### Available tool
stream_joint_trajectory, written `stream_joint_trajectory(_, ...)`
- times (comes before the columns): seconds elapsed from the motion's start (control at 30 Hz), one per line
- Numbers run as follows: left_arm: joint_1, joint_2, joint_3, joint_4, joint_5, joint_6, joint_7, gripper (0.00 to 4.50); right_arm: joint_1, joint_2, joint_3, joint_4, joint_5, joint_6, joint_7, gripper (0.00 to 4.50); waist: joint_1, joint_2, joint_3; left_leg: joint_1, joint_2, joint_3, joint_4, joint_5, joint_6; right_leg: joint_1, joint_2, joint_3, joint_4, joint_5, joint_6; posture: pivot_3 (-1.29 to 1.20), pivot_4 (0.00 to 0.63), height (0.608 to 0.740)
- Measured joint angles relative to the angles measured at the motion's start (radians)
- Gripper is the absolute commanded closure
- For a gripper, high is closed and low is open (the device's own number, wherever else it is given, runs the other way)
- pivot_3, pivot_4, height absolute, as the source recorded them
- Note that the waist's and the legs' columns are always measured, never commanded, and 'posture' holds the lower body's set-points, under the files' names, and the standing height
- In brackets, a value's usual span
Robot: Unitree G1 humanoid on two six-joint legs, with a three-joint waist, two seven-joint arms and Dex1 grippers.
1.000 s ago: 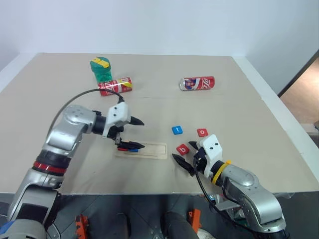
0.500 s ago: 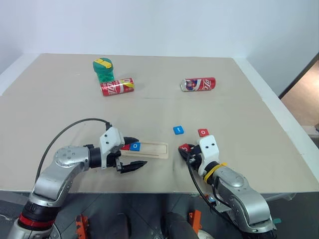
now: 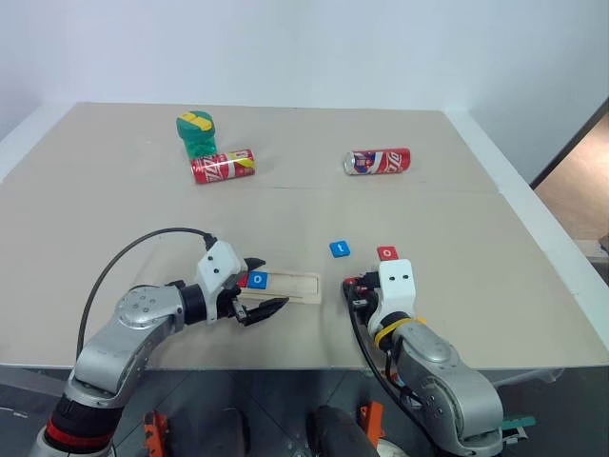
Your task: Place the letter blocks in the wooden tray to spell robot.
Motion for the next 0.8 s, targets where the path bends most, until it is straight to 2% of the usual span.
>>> stream_joint_trajectory(0.1,-0.007,0.023,-0.013,0.001,0.000,-0.045,-0.044,0.00,-0.046,-0.088,-0.048,-0.025,0.051,0.029,0.075,0.49,0.000,0.000,0.000,0.000,0.000,0.001,0.000,0.000,0.000,0.000,0.000,0.001,0.000,0.000,0.000,0.00,0.150,0.740)
stream_joint_trajectory(0.17,-0.009,0.041,-0.027,0.003,0.000,-0.079,-0.081,0.00,-0.096,-0.181,-0.112,-0.036,0.113,0.049,0.169,0.04,0.000,0.000,0.000,0.000,-0.001,0.002,0.000,0.000,0.000,0.000,0.000,0.001,-0.001,0.000,0.000,0.00,0.150,0.740)
stream_joint_trajectory(0.27,-0.014,0.067,-0.042,0.020,0.000,-0.129,-0.143,0.00,-0.165,-0.357,-0.186,-0.003,0.230,0.054,0.371,0.04,0.000,0.000,0.001,0.000,-0.001,0.001,-0.001,0.000,0.000,0.000,0.000,0.000,-0.002,0.000,-0.001,0.00,0.150,0.740)
stream_joint_trajectory(0.37,-0.030,0.084,-0.060,0.050,-0.005,-0.164,-0.212,0.00,-0.229,-0.534,-0.178,0.133,0.292,-0.041,0.631,0.04,0.000,0.001,0.001,0.001,-0.001,0.002,-0.002,0.000,0.000,0.000,0.000,0.000,-0.002,-0.001,-0.001,0.00,0.150,0.740)
stream_joint_trajectory(0.47,-0.050,0.094,-0.082,0.085,-0.018,-0.174,-0.273,0.00,-0.325,-0.670,-0.051,0.357,0.249,-0.328,0.963,0.04,-0.005,0.001,0.001,0.002,0.000,0.002,-0.002,-0.001,0.001,0.000,0.002,0.000,-0.002,-0.001,-0.002,0.00,0.150,0.740)
stream_joint_trajectory(0.57,-0.072,0.095,-0.097,0.111,-0.013,-0.193,-0.288,0.00,-0.443,-0.673,0.098,0.649,0.147,-0.657,1.221,0.04,-0.010,0.000,0.002,0.003,0.000,0.002,-0.002,-0.001,0.001,0.001,0.003,0.000,-0.002,0.001,0.002,0.00,0.150,0.740)
stream_joint_trajectory(0.67,-0.076,0.080,-0.104,0.116,-0.005,-0.200,-0.272,0.00,-0.530,-0.619,0.181,0.908,0.056,-0.890,1.325,0.04,-0.010,0.001,0.003,0.001,0.000,0.001,-0.002,-0.001,0.001,0.000,0.003,0.000,-0.001,0.001,0.003,0.00,0.150,0.740)
stream_joint_trajectory(0.77,-0.074,0.079,-0.104,0.116,-0.001,-0.205,-0.258,0.00,-0.559,-0.591,0.186,1.011,0.026,-0.982,1.351,0.04,-0.005,0.001,0.003,0.000,0.000,0.001,-0.003,-0.001,0.001,0.000,0.002,0.001,-0.001,0.001,0.003,0.00,0.150,0.740)
stream_joint_trajectory(0.8,-0.065,0.079,-0.103,0.114,0.001,-0.205,-0.247,0.00,-0.587,-0.569,0.187,1.084,0.010,-1.034,1.357,0.28,-0.005,0.001,0.003,0.001,0.000,0.002,-0.002,-0.002,0.001,0.000,0.002,0.002,-0.001,0.001,0.003,0.00,0.150,0.740)
